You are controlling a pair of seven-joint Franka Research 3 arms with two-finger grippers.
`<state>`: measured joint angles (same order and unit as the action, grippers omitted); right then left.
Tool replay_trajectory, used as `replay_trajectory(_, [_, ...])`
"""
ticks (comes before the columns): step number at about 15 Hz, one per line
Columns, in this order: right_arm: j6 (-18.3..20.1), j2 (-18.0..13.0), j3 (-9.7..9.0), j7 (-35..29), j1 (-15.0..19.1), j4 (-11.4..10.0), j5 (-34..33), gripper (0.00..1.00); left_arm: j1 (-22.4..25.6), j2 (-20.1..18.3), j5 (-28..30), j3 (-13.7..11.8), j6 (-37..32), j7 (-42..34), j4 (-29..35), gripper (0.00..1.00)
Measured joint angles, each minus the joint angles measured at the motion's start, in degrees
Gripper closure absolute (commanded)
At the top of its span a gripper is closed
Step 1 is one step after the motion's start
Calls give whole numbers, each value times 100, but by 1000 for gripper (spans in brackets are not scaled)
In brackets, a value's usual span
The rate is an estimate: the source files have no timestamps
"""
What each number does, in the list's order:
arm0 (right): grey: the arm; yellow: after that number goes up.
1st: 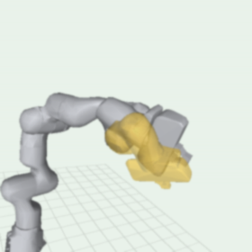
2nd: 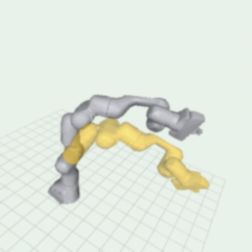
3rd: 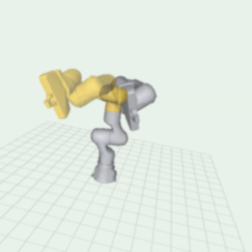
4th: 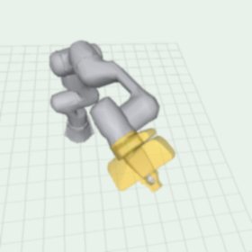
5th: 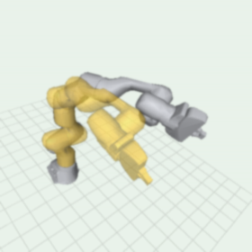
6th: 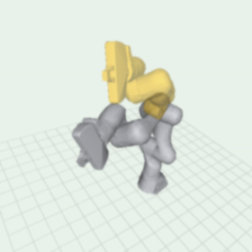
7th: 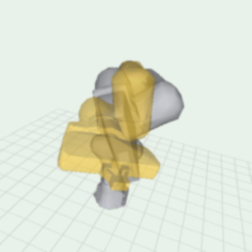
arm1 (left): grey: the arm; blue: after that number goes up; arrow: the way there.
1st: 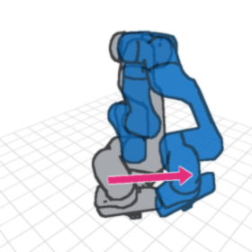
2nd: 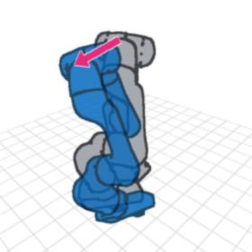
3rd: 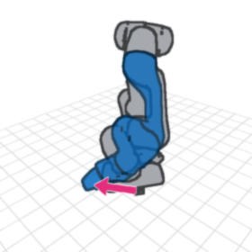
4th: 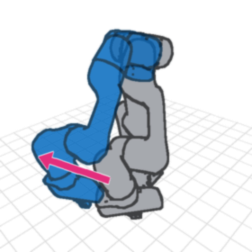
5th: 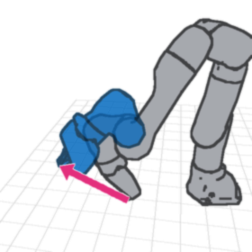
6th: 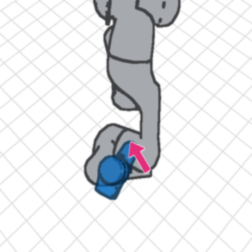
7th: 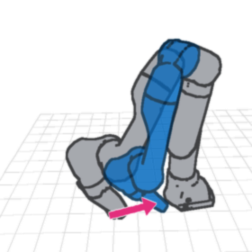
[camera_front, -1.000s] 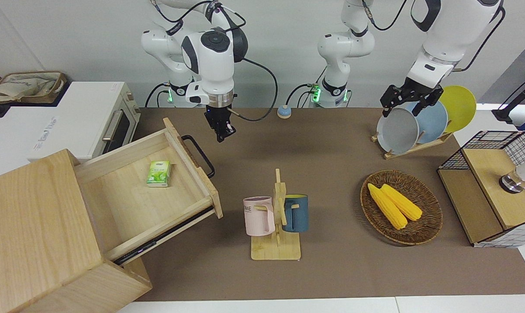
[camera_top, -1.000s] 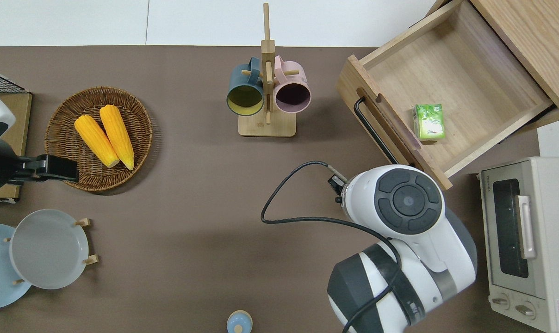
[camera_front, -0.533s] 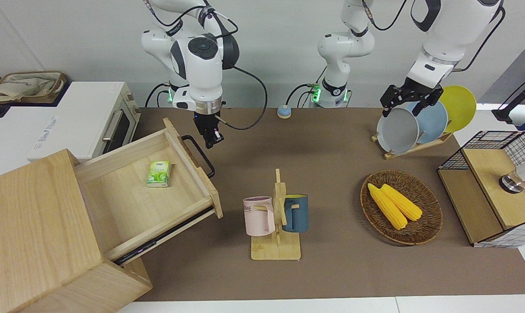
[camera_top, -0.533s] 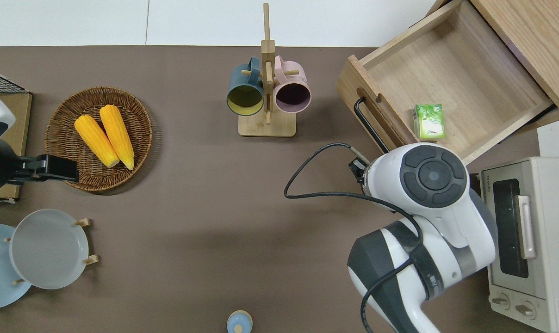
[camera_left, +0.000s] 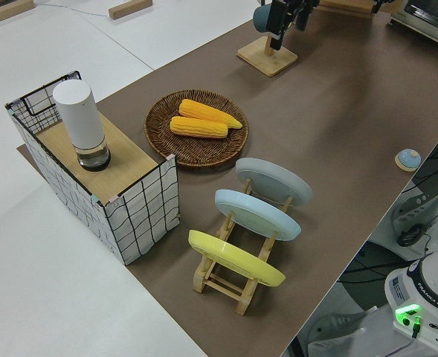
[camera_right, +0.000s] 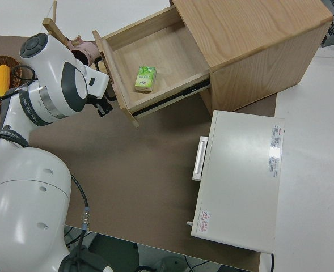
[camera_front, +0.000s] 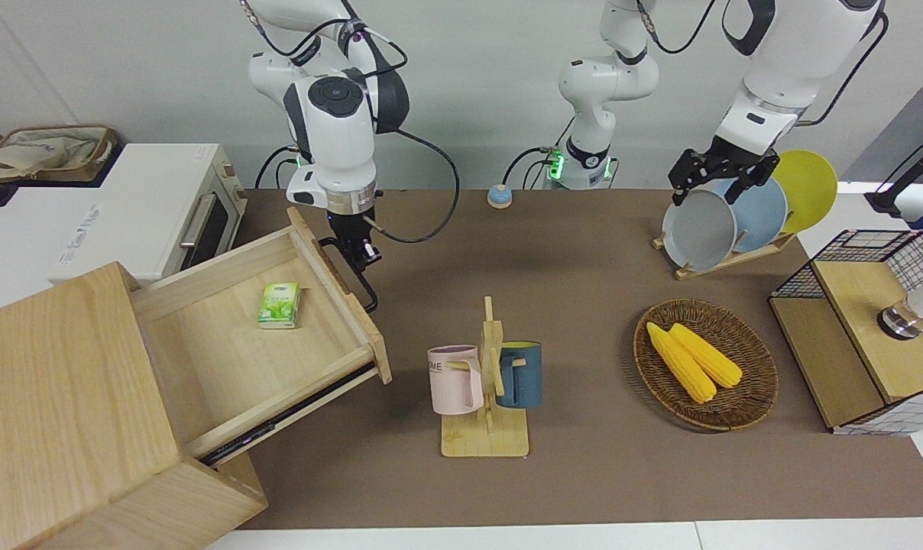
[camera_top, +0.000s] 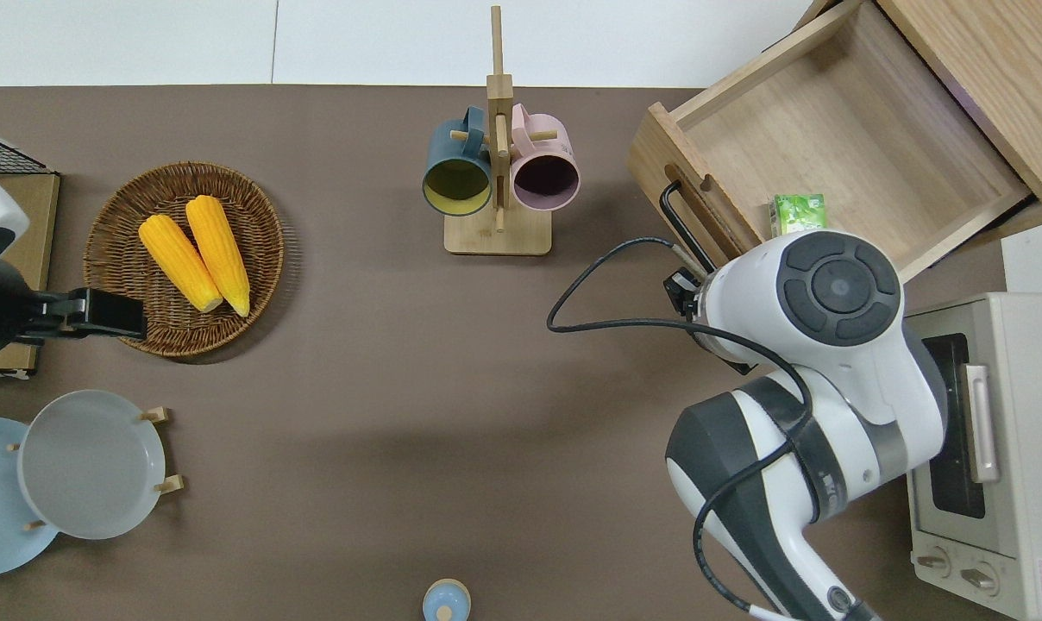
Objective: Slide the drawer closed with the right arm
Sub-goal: 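Press the right gripper against the drawer front, pushing it away from the robot, then push the drawer fully shut with the right gripper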
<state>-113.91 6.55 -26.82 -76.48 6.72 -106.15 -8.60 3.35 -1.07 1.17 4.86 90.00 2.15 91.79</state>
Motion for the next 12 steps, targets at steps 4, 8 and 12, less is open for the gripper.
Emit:
replay_trajectory(4, [11, 103, 1, 0, 11, 62, -1, 1000, 0, 0, 0, 0, 0, 0, 0, 2])
replay_trajectory(8, [14, 153, -9, 0, 10, 126, -1, 1000, 0, 0, 0, 0, 0, 0, 0, 2])
replay_trajectory(12, [229, 359, -27, 0, 6, 527, -1, 1000, 0, 0, 0, 0, 0, 0, 0, 5])
